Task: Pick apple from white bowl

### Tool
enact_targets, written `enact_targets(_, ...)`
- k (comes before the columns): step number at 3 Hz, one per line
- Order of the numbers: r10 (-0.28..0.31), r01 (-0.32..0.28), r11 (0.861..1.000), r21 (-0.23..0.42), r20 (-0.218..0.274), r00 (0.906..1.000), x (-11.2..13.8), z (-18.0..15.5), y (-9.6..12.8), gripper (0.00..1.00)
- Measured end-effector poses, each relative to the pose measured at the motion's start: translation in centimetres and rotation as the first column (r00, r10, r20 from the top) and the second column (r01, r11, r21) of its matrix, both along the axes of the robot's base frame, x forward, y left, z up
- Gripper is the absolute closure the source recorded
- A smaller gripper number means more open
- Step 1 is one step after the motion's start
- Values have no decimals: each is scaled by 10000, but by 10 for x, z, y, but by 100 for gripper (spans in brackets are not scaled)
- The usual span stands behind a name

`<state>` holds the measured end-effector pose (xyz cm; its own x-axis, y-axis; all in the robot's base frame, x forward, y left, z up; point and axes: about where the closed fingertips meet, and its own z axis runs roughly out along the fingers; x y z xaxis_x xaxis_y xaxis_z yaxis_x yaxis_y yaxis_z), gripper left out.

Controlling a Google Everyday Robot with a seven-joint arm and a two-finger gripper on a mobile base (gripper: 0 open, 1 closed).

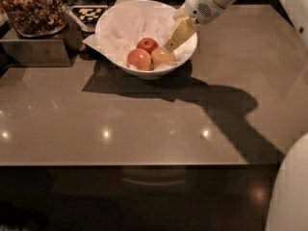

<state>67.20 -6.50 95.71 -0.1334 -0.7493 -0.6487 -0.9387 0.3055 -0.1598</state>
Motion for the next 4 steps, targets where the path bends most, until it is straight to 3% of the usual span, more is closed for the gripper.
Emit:
enact_targets(1, 203, -203, 9998, -28, 5, 9998, 8, -4, 7, 21)
enact_targets(3, 203, -203, 9998, -23, 7, 9998, 9, -4, 8, 48)
enact_targets(4, 122, -124, 9996, 245, 80, 9999, 26, -12, 17, 67)
